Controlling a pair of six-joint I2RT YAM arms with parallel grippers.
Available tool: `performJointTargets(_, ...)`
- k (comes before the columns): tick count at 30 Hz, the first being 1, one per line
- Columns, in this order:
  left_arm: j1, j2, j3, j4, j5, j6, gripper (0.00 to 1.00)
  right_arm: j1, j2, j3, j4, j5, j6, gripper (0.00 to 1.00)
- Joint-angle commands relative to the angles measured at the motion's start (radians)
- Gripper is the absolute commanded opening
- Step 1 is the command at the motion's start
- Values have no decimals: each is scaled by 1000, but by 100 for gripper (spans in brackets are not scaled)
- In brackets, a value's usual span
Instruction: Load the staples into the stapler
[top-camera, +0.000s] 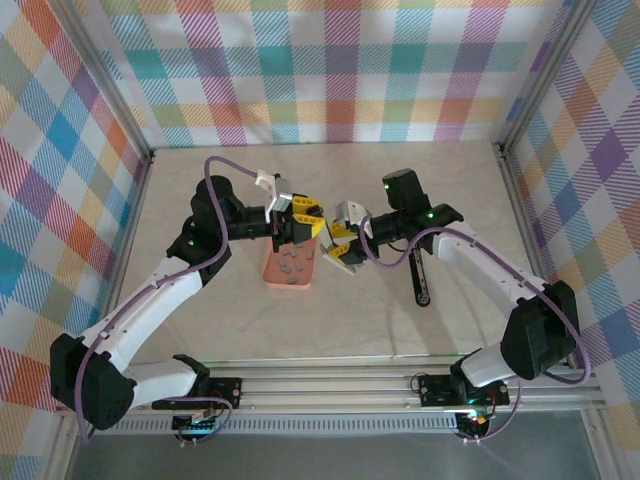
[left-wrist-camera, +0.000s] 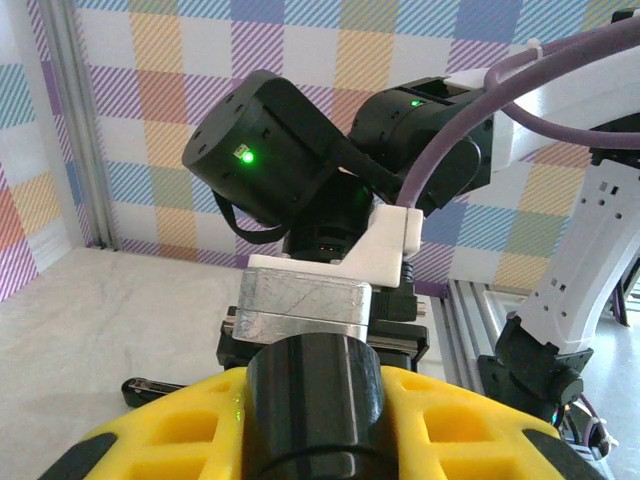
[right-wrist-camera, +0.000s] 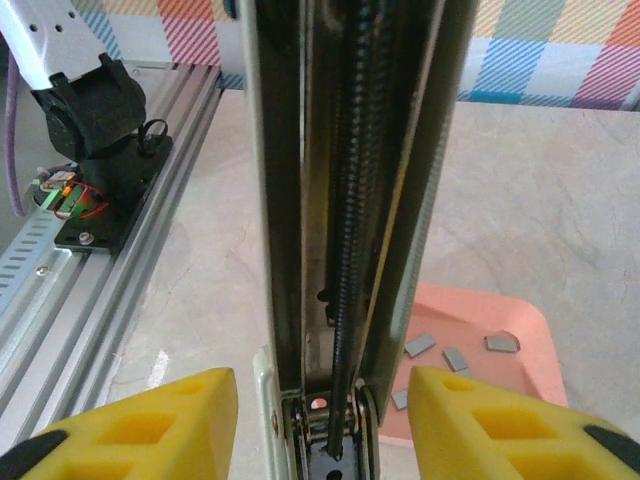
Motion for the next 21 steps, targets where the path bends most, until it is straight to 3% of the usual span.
performJointTargets(1,-11,-19,56,108,41,5,0,1,21,35,-22,-88,-18,42)
performJointTargets(9,-15,-23,65,109,41,5,0,1,34,47,-44,-100,-26,41)
performJointTargets(15,-17,-25,60,87,7,14,0,-6,16,40,-40,-103,-18,18)
performJointTargets(17,-17,-37,48,76,-73,11,12,-12,-5,19,-6,-89,7,16)
performJointTargets(21,-16,-77,14,5,-261,13,46,-20,-75,-73,107,7,134,13)
